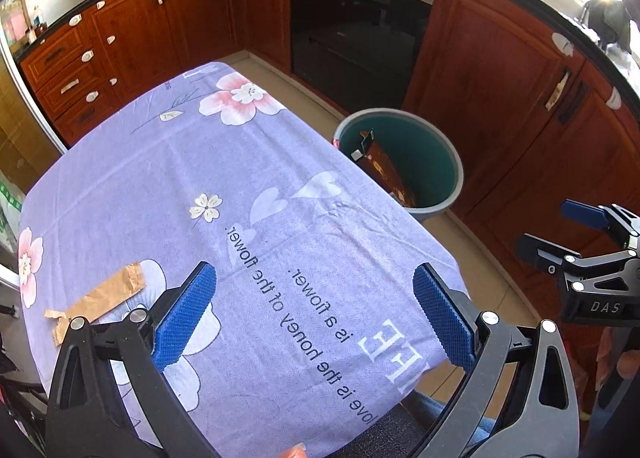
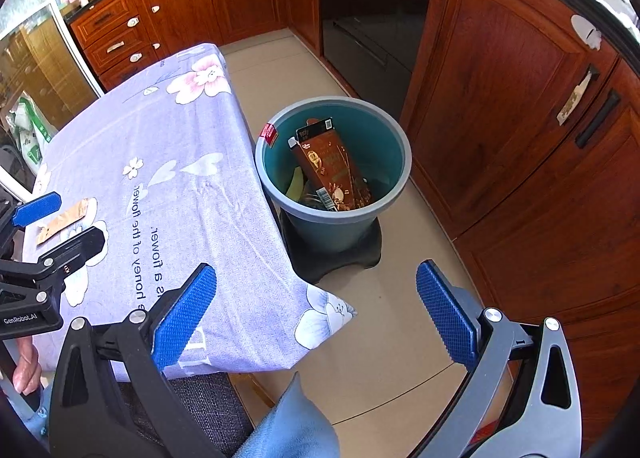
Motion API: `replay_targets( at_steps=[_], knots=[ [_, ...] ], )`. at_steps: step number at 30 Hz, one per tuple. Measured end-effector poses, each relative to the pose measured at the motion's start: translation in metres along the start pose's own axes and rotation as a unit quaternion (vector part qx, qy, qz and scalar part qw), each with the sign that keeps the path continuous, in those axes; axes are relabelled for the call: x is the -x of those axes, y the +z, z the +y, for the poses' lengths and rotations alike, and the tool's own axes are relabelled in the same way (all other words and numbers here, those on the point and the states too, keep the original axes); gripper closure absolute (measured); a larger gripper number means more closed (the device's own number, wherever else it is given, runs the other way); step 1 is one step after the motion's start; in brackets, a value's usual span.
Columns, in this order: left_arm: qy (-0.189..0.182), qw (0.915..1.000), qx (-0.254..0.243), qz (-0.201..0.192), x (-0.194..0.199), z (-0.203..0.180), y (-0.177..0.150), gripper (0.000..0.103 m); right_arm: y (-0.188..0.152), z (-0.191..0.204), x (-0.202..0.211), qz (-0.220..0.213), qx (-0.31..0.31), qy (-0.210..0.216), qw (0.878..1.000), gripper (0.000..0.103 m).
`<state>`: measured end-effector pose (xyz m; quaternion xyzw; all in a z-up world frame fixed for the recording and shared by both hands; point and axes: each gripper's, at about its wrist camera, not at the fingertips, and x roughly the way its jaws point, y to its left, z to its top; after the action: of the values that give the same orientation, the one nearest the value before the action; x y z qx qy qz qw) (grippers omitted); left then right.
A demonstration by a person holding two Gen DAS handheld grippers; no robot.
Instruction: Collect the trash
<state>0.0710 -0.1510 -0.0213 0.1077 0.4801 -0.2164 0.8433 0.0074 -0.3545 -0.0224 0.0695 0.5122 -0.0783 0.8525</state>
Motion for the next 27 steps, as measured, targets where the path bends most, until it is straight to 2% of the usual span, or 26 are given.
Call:
replay_targets(
  at_steps=[27],
  knots=[
    [0.001,1.0,0.0,0.007,-0.004,-0.001,0.001,0.004,0.002,-0.001,-0.013,0.011,0.004,-0.003,1.0,0.007]
  ],
)
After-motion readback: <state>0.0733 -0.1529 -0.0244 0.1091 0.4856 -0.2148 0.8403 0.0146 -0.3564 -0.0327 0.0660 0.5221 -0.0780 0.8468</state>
